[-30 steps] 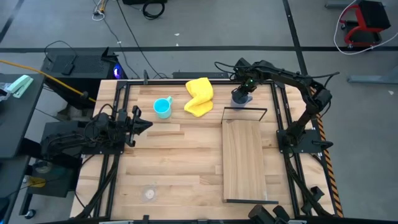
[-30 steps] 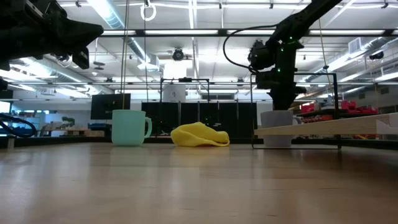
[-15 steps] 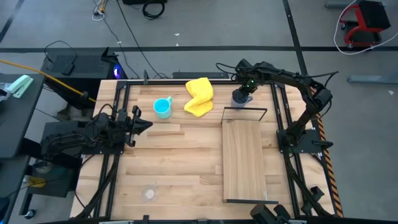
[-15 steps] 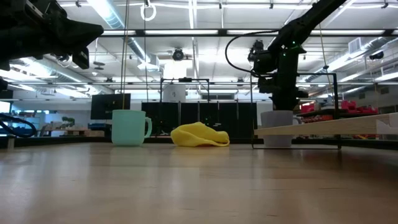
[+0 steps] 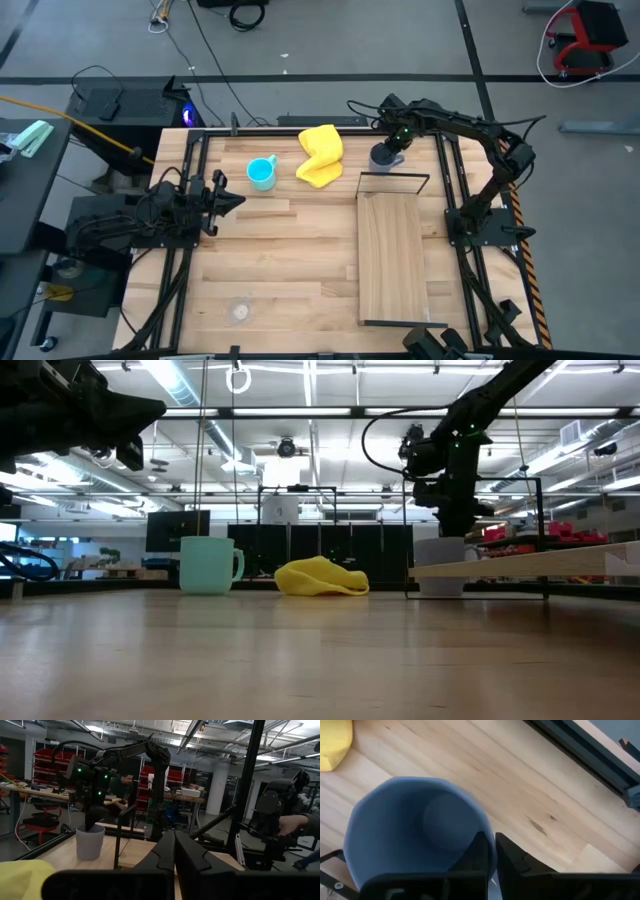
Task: Stack small to large cups/mugs on shelf
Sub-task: Put the violet mug on the shelf
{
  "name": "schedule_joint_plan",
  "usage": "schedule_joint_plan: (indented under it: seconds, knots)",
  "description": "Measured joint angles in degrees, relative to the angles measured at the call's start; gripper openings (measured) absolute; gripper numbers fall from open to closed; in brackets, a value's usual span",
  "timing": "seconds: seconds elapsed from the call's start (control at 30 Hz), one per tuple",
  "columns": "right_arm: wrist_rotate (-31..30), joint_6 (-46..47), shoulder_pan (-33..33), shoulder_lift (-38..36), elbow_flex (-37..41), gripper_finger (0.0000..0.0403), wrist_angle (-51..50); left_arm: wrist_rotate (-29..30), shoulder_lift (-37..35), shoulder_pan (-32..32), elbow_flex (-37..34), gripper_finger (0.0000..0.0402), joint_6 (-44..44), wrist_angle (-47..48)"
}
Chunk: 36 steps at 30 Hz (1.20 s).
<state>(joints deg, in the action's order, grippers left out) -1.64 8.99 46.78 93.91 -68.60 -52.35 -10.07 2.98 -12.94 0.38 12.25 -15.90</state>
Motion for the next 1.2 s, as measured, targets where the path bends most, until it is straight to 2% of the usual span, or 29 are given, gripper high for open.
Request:
schedule_joint_plan:
  seconds: [0.3,0.7,0.87,1.0,1.2]
  knots:
    - [-2.0,-1.3,0.1,0.2,-5.2,0.0014,-6.6,0.0,0.0,0.0,0.0,0.0011,0.0,0.0]
    - [-2.4,-0.8,0.0,0.0,-25.0,0.0014,-23.1,0.0,0.0,0.0,0.0,0.0022,0.3,0.0]
    - [-5.6,0.4,-1.4,-0.7,-34.6,0.0014,-33.2,0.0,0.0,0.0,0.0,0.0009,0.3,0.2]
    - [-6.1,1.8,-3.4,-3.4,-40.0,0.0014,-37.7,0.0,0.0,0.0,0.0,0.0008,0.3,0.4]
    - [-5.5,5.3,-6.9,-11.6,-40.4,0.0014,-37.8,0.0,0.0,0.0,0.0,0.0026,0.6,0.4]
